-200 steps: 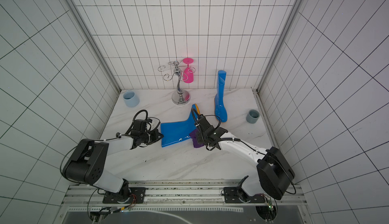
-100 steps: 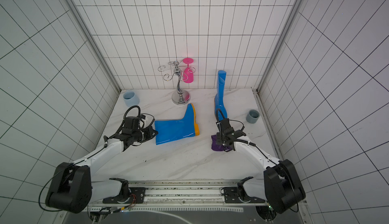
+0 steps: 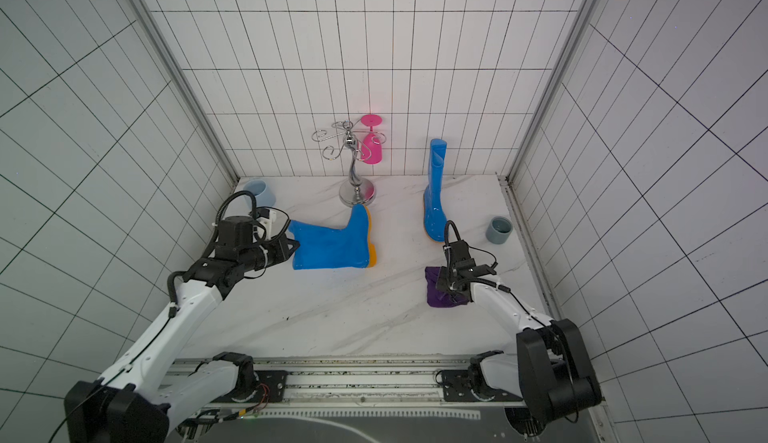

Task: Wipe the rubber boots with a cloth
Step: Adjust the rubber boot at the center of the board.

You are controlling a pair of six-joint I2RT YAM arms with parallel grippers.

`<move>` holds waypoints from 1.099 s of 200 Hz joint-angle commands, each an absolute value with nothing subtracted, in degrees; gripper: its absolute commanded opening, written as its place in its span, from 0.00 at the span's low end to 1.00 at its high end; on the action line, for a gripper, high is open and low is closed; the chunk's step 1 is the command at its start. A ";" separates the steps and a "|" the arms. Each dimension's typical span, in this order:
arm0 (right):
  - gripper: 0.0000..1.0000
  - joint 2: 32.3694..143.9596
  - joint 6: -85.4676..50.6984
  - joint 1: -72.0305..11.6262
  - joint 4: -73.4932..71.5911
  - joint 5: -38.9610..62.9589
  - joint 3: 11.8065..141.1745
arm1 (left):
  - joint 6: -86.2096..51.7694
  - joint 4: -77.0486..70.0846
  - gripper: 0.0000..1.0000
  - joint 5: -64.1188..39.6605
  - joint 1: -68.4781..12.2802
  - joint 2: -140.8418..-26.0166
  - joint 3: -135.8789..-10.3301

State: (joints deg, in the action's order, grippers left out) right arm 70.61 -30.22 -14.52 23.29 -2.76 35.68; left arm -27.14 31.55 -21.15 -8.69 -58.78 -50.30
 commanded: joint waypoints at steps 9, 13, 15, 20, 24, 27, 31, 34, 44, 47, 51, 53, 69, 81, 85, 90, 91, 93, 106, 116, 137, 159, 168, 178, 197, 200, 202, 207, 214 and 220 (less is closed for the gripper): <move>0.00 66.08 -31.04 -12.40 22.58 -1.93 33.70 | -22.43 35.75 0.00 -13.29 -7.88 -55.08 -57.06; 0.00 65.65 -30.95 -12.20 22.73 -1.93 33.81 | -21.86 36.60 0.00 -12.89 -7.83 -55.10 -58.16; 0.00 65.39 -30.94 -12.10 22.76 -2.00 33.83 | -21.61 36.99 0.00 -12.69 -7.89 -55.08 -58.60; 0.00 65.05 -30.76 -11.90 22.93 -1.94 33.97 | -21.01 37.80 0.00 -12.38 -7.89 -54.97 -59.75; 0.00 64.76 -30.64 -11.75 23.08 -1.93 34.05 | -20.58 38.53 0.00 -12.04 -7.83 -54.89 -60.59; 0.00 64.63 -30.60 -11.58 23.15 -1.86 34.14 | -20.23 38.98 0.00 -11.78 -7.82 -54.86 -61.19; 0.00 64.42 -30.50 -11.40 23.29 -1.80 34.17 | -19.75 39.58 0.00 -11.55 -7.89 -54.68 -61.96; 0.00 64.32 -30.41 -11.28 23.43 -1.70 34.24 | -19.38 40.08 0.00 -11.40 -7.84 -54.55 -62.51; 0.00 63.81 -30.18 -10.81 23.70 -1.35 34.36 | -18.14 42.24 0.00 -10.37 -7.83 -54.08 -64.64; 0.00 63.65 -30.04 -10.67 23.75 -1.27 34.36 | -17.64 42.95 0.00 -10.11 -7.83 -54.01 -65.20; 0.00 63.47 -29.95 -10.48 23.80 -1.17 34.32 | -17.04 43.89 0.00 -9.76 -7.83 -53.82 -66.05; 0.00 63.35 -29.94 -10.36 23.81 -1.08 34.31 | -16.74 44.44 0.00 -9.51 -7.87 -53.73 -66.46; 0.00 62.48 -29.67 -9.58 23.90 -0.29 34.19 | -14.31 48.81 0.00 -7.92 -7.90 -52.95 -70.02; 0.00 61.89 -29.39 -8.95 23.86 0.15 33.95 | -12.87 52.43 0.00 -6.12 -8.31 -52.65 -72.38; 0.00 61.76 -29.35 -8.76 23.90 0.38 33.93 | -12.57 53.47 0.00 -5.34 -8.89 -52.65 -73.07; 0.00 61.68 -29.31 -8.60 23.91 0.64 33.93 | -12.16 54.85 0.00 -4.09 -9.92 -52.65 -73.94; 0.00 61.60 -29.29 -8.50 23.91 0.67 33.93 | -12.14 55.11 0.00 -3.72 -10.19 -52.65 -74.06; 0.00 61.54 -29.27 -8.47 23.84 0.83 33.93 | -12.07 55.59 0.00 -3.24 -10.61 -52.65 -74.37; 0.00 61.14 -29.25 -8.10 23.81 1.55 33.93 | -11.71 59.08 0.00 0.72 -14.85 -52.90 -75.65; 0.00 60.89 -29.25 -8.01 23.79 2.00 33.93 | -11.98 61.20 0.00 3.95 -19.03 -53.42 -75.63; 0.00 59.85 -29.30 -7.80 23.81 2.04 33.93 | -15.67 62.10 0.00 10.91 -30.84 -53.78 -71.98; 0.00 58.60 -29.58 -7.55 23.77 1.91 33.67 | -20.57 59.43 0.00 14.73 -41.45 -55.95 -66.60; 0.00 58.21 -29.79 -7.53 23.77 2.01 33.53 | -22.01 57.97 0.00 15.89 -45.20 -57.75 -65.08; 0.00 57.69 -30.02 -7.48 23.79 2.11 33.32 | -22.92 56.10 0.00 16.96 -48.42 -60.09 -63.93; 0.00 56.66 -30.29 -7.40 23.74 2.05 32.96 | -23.34 53.43 0.00 17.49 -51.92 -65.31 -63.82; 0.00 56.53 -30.35 -7.34 23.73 1.98 33.00 | -23.37 53.10 0.00 17.45 -52.27 -66.28 -64.02; 0.00 56.41 -30.40 -7.31 23.75 1.95 33.01 | -23.38 52.85 0.00 17.41 -52.46 -66.93 -64.23; 0.00 56.15 -30.40 -7.22 23.79 1.88 32.88 | -23.29 52.57 0.00 17.04 -52.83 -68.57 -64.78; 0.00 55.80 -30.40 -7.18 23.78 1.87 32.87 | -23.18 52.55 0.00 16.88 -53.33 -70.70 -65.89; 0.00 55.58 -30.39 -6.97 23.81 1.81 32.87 | -22.96 52.32 0.00 17.25 -53.94 -72.44 -66.83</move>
